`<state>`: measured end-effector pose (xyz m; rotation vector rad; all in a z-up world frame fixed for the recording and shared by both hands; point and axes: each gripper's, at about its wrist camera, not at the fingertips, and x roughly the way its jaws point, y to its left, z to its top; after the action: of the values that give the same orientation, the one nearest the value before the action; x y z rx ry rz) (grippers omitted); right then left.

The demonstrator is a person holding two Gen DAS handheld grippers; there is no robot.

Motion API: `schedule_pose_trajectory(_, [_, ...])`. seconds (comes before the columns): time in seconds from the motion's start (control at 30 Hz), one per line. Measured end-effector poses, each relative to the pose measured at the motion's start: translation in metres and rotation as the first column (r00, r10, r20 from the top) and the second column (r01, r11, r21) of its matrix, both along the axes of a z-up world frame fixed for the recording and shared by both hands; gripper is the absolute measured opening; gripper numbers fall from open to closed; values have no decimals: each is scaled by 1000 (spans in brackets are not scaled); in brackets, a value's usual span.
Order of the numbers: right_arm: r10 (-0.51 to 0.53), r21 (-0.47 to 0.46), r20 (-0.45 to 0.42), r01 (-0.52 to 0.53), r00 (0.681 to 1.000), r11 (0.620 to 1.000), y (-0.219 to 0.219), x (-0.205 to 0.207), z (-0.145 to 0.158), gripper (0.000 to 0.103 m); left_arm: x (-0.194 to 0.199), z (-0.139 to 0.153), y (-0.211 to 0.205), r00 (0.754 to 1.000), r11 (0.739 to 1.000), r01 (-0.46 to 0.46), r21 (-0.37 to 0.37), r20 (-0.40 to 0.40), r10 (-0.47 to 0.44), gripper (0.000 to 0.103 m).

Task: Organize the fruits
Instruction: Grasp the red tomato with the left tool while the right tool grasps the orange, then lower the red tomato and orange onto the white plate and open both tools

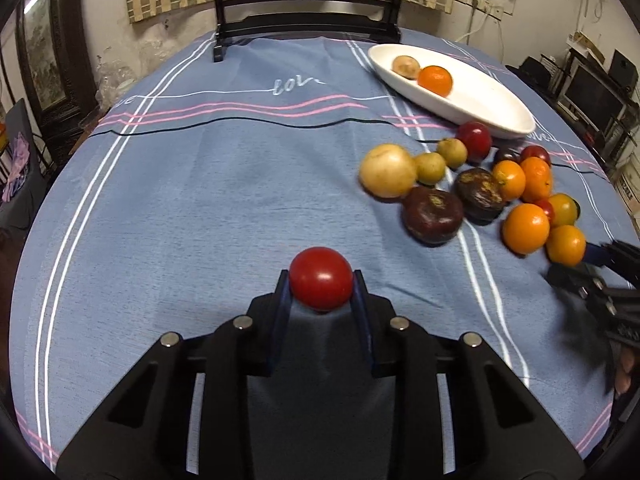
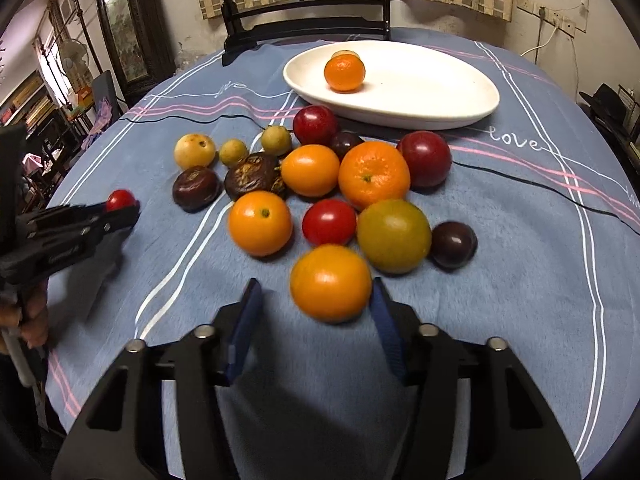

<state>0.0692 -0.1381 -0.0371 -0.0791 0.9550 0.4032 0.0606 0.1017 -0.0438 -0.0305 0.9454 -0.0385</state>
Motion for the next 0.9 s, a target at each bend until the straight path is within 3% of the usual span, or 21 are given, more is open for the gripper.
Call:
schedule_pose_trajectory(0.27, [-2,60,32,0,999,998,-22,-12,19,39,-5,17,-25,995,996,92,-10,38,-91,29])
schedule_pose_trajectory(0.5, [-2,87,158,-12,987,996,-38,-4,66,39,16,55,-64,978,985,173,21,111,-174,30])
schedule_pose_trajectory(0.67, [-33,62,234,19,972,998,-45,31,82,39,62,75,-100,967,977,213,23,140,-214,30])
schedule_pose_trajectory(0.9, [-61,41,197,54,978,998,-46,97,66,38,136,62,-130,974,979,201,20,104,-202,30])
